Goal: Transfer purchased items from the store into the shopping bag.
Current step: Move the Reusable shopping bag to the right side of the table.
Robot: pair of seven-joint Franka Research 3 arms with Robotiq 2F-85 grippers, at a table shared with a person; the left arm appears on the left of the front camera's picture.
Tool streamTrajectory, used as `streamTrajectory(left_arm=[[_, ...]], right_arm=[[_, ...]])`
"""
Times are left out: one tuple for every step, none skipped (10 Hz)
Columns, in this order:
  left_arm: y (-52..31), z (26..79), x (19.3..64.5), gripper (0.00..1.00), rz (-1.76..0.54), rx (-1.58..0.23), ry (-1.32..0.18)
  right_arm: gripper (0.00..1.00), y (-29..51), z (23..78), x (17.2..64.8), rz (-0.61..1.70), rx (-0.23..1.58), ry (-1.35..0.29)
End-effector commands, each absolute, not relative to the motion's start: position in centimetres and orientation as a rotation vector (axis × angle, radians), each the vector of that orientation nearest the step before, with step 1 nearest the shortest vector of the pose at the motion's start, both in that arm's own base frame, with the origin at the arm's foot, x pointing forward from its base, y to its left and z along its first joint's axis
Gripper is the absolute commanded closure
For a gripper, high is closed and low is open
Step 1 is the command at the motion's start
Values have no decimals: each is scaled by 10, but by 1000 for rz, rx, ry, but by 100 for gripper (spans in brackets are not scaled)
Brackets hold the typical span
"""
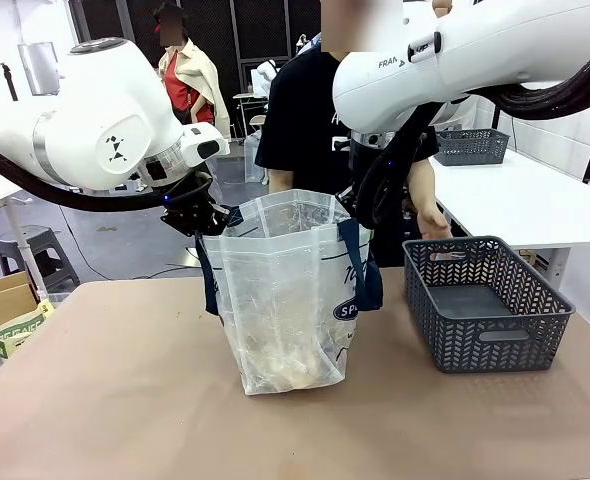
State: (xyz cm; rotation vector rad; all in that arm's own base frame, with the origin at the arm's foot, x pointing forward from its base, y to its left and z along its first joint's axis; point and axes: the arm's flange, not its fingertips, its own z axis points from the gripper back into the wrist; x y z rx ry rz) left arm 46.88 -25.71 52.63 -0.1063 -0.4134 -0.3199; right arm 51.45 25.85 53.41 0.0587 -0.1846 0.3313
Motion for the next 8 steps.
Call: streamTrajectory(left_arm=[[-256, 527, 468, 100, -302, -103, -417], [-256, 527, 468, 100, -302, -103, -417], [-256, 527, 468, 100, -302, -103, -417], [-256, 527, 468, 100, -302, -103, -417], [-256, 527, 468, 100, -302, -103, -417], [-256, 527, 468, 100, -302, -103, -417], [-256, 527, 468, 100, -302, -103, -417], [-256, 527, 468, 100, -302, -103, -417]], right_arm=[[100, 257, 535, 515, 318, 59, -186], [100, 257, 535, 515, 318, 59, -186], [100, 257, 535, 515, 318, 59, -186], [100, 257, 535, 515, 318, 59, -186], [100, 257, 535, 515, 318, 59, -186], [100, 257, 535, 515, 318, 59, -186], [100, 257, 535, 515, 318, 59, -186], [100, 257, 535, 515, 318, 59, -186]])
